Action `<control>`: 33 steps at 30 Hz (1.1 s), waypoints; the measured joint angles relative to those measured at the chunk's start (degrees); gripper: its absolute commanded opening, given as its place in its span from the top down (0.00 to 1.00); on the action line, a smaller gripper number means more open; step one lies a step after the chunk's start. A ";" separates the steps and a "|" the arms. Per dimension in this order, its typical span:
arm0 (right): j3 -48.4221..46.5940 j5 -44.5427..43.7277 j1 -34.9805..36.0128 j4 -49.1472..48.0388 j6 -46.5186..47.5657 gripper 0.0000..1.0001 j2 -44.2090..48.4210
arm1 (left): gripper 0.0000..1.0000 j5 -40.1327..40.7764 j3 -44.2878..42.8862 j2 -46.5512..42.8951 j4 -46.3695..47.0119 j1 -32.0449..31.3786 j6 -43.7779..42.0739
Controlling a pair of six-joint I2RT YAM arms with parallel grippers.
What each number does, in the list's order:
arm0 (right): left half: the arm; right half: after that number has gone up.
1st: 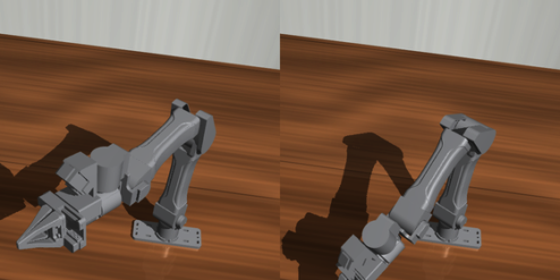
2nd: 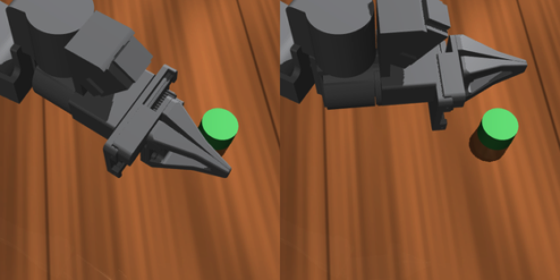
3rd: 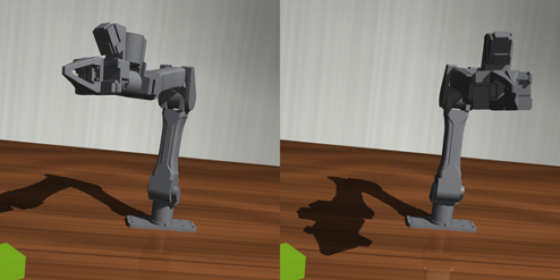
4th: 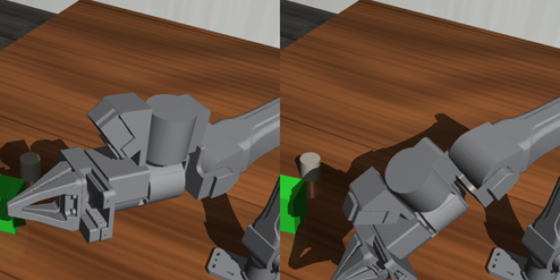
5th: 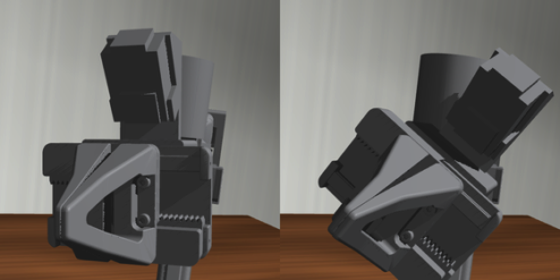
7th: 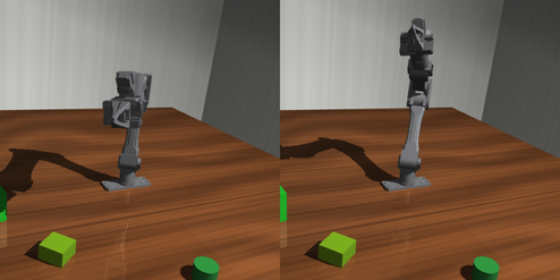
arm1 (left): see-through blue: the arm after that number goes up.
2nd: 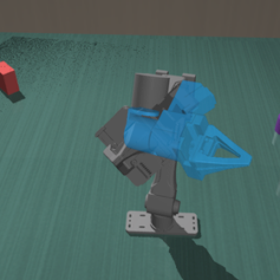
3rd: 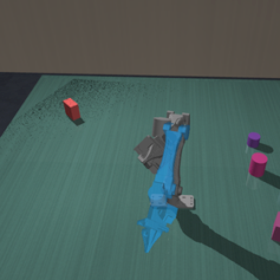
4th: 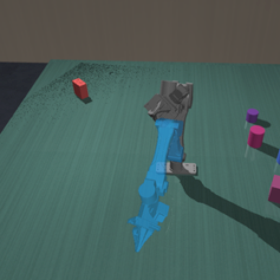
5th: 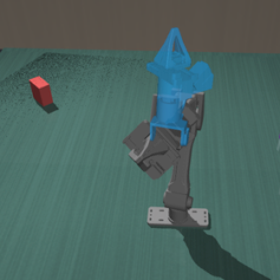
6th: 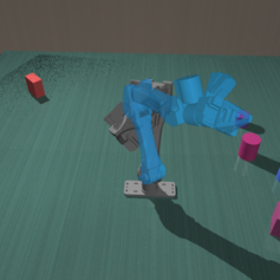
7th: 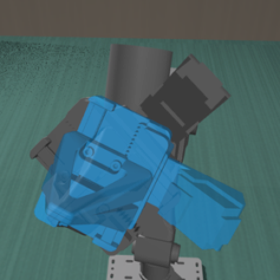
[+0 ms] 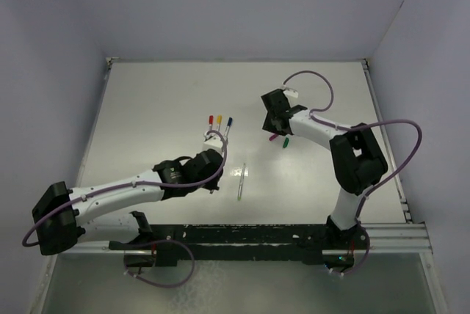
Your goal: Insert the pens into the pen caps
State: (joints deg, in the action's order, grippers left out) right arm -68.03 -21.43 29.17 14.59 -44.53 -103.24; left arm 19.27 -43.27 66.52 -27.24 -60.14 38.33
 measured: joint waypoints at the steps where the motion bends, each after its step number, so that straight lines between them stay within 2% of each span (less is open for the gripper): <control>1: -0.48 0.07 0.00 0.26 -0.09 0.60 -0.48 | 1.00 -0.02 0.00 0.20 0.04 0.00 -0.02; 13: -1.70 0.09 0.00 4.92 -1.81 0.61 -3.39 | 1.00 -0.22 0.04 1.90 1.11 0.00 -0.46; 29: -4.09 -0.04 -0.87 4.79 -2.01 0.62 -7.06 | 1.00 -0.44 0.04 3.56 1.51 0.00 -0.48; 33: -4.50 -0.04 -1.46 4.76 -2.10 0.71 -7.41 | 1.00 -0.42 0.04 4.04 1.51 0.00 -0.48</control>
State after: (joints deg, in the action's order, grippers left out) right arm -72.53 -21.47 27.70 19.35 -46.63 -110.65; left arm 18.85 -43.22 70.57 -25.74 -60.14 37.85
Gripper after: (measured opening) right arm 0.358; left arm 0.030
